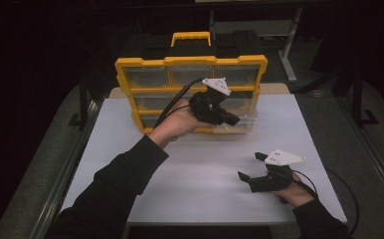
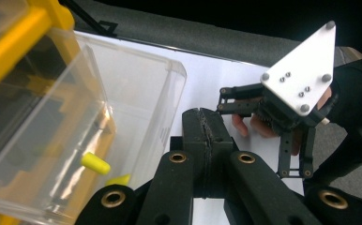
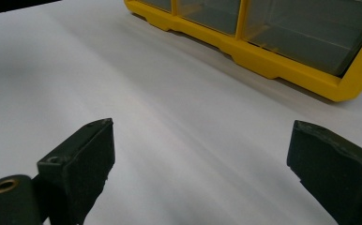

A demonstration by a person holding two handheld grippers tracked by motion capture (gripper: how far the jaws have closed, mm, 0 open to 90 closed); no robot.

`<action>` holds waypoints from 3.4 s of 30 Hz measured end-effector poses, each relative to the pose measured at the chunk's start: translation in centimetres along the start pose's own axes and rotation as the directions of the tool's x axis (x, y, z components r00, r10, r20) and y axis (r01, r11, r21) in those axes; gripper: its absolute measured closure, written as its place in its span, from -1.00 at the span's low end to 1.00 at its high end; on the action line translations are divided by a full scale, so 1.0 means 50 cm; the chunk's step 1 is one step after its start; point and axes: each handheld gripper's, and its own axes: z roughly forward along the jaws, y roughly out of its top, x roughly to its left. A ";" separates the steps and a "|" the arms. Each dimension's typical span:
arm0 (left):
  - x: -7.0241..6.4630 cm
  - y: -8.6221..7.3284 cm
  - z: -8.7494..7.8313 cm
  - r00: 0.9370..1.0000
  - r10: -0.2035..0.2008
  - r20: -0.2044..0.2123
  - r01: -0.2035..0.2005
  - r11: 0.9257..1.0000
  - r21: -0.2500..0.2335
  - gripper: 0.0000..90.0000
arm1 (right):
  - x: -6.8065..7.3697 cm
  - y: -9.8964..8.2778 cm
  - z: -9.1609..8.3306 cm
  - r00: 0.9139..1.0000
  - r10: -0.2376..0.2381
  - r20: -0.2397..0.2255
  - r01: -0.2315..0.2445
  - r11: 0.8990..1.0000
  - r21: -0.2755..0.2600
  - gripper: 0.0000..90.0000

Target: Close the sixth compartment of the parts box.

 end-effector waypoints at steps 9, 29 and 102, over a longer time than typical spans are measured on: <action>0.003 -0.025 0.020 0.999 0.015 -0.049 -0.014 0.999 0.033 1.00 | 0.001 -0.001 0.000 1.000 -0.006 0.001 0.006 1.000 0.002 -0.84; 0.019 -0.015 0.029 0.995 0.008 -0.103 -0.007 1.000 0.015 1.00 | -0.001 -0.002 0.002 1.000 0.002 -0.011 -0.002 1.000 0.001 -0.84; 0.035 -0.134 -0.041 0.972 -0.112 -0.207 0.095 0.992 -0.086 -0.17 | 0.005 -0.001 0.003 1.000 -0.014 -0.004 0.014 1.000 0.010 -0.84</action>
